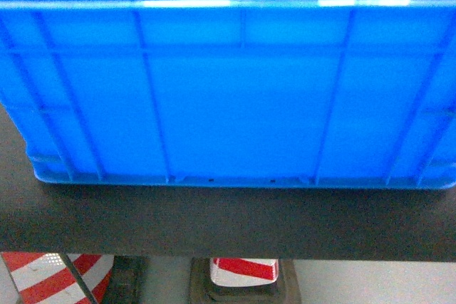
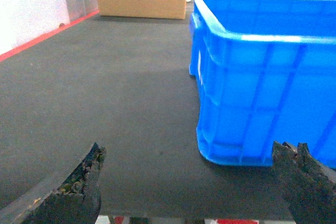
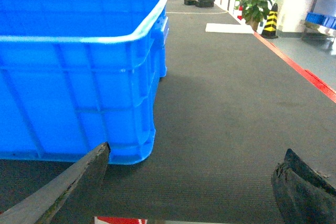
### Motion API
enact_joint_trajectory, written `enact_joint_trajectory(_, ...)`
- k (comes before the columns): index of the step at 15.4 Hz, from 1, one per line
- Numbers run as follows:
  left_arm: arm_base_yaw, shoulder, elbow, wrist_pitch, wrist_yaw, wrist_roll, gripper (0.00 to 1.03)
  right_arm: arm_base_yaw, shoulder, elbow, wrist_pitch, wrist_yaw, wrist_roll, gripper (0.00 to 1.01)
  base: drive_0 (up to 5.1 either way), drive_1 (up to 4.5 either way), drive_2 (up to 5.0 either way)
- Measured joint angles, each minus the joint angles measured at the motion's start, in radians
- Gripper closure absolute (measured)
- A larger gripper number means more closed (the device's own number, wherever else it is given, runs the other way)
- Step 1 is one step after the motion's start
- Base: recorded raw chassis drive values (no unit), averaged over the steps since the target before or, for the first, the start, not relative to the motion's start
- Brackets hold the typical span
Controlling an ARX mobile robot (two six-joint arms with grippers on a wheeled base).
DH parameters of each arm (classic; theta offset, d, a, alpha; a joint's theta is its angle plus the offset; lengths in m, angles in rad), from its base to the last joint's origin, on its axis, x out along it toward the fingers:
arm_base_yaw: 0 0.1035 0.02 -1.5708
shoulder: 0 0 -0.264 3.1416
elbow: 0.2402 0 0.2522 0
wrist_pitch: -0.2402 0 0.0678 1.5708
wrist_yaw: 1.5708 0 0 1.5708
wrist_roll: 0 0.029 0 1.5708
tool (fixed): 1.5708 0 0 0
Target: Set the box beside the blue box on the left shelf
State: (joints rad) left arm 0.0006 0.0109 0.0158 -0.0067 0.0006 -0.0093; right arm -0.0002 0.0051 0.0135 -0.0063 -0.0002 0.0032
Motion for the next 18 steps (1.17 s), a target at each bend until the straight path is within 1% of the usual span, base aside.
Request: enact_joint_trajectory(18, 0.0, 0.0, 0.0, 0.001, -0.001, 0.0, 0.05, 0.0, 0.0, 0.0, 0.001, 0.0, 0.0, 0.03, 0.0, 0.0, 0.0)
